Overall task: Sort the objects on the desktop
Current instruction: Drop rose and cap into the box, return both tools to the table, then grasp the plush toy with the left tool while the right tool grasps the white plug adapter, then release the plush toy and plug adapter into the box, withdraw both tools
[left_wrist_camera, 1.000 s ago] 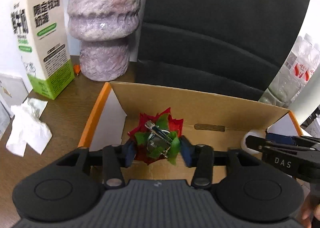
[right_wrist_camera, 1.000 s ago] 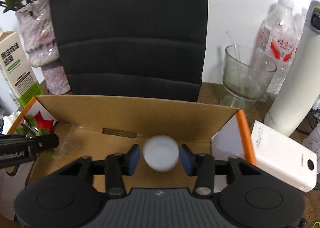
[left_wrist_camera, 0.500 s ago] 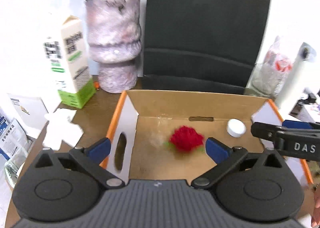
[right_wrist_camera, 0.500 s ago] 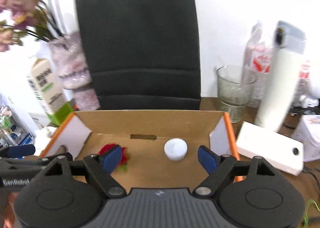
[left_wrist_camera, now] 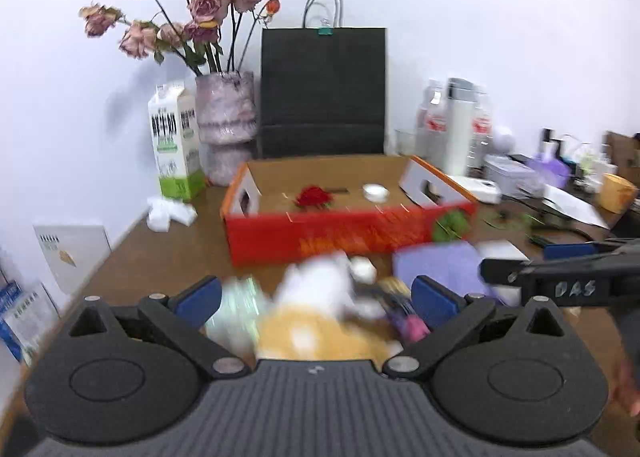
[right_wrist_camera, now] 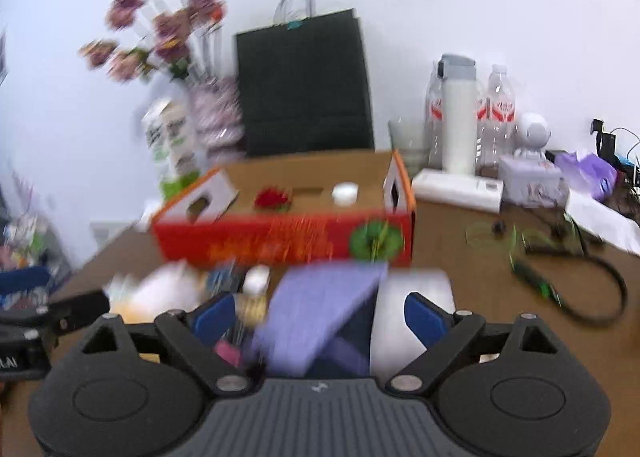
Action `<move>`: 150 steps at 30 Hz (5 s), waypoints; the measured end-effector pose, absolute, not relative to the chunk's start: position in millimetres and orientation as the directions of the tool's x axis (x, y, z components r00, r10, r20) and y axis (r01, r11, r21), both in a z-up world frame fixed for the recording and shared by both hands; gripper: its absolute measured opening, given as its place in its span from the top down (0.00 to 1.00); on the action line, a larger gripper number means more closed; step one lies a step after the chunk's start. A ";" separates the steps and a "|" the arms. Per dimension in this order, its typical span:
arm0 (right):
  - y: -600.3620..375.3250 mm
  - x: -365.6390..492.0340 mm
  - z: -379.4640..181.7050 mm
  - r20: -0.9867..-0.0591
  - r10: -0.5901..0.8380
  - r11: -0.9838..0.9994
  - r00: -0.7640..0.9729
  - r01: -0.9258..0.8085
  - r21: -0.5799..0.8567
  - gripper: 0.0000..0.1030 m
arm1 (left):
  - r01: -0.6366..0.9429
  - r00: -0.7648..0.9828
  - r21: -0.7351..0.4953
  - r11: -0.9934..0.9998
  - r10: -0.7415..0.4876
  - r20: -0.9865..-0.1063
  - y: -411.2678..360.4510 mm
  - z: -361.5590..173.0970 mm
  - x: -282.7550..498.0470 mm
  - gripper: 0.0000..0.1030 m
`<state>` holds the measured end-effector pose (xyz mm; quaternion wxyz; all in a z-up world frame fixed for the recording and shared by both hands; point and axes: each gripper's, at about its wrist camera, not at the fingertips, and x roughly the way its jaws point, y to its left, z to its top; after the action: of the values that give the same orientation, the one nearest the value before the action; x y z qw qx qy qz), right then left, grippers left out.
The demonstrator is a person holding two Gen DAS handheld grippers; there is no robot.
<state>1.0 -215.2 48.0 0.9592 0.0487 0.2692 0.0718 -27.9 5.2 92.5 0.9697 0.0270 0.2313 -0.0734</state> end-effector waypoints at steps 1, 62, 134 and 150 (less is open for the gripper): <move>-215.3 -15.0 44.7 -0.510 0.153 0.987 0.846 -0.103 0.125 0.11 | 0.155 0.882 0.011 0.988 -0.134 -0.452 4.6 86.8 -42.8 0.00; -270.5 -9.4 -16.0 -0.564 -0.022 0.977 0.826 0.137 0.162 0.49 | 0.032 0.822 -0.300 0.953 -0.196 -0.535 27.5 35.6 -7.3 0.39; -191.8 229.1 84.1 -0.522 0.183 0.982 0.833 -0.137 0.127 0.05 | 0.059 0.760 -0.018 0.998 -0.057 -0.647 26.3 115.8 243.3 0.00; -198.8 -43.4 38.8 -0.469 0.108 0.994 0.877 -0.090 0.061 0.01 | 0.065 0.893 -0.007 0.998 -0.061 -0.445 7.1 77.8 -32.5 0.00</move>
<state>-43.4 -198.8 38.8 0.9685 0.0184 0.2429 0.0512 -32.5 7.1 77.8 0.9729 0.0038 0.2287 -0.0323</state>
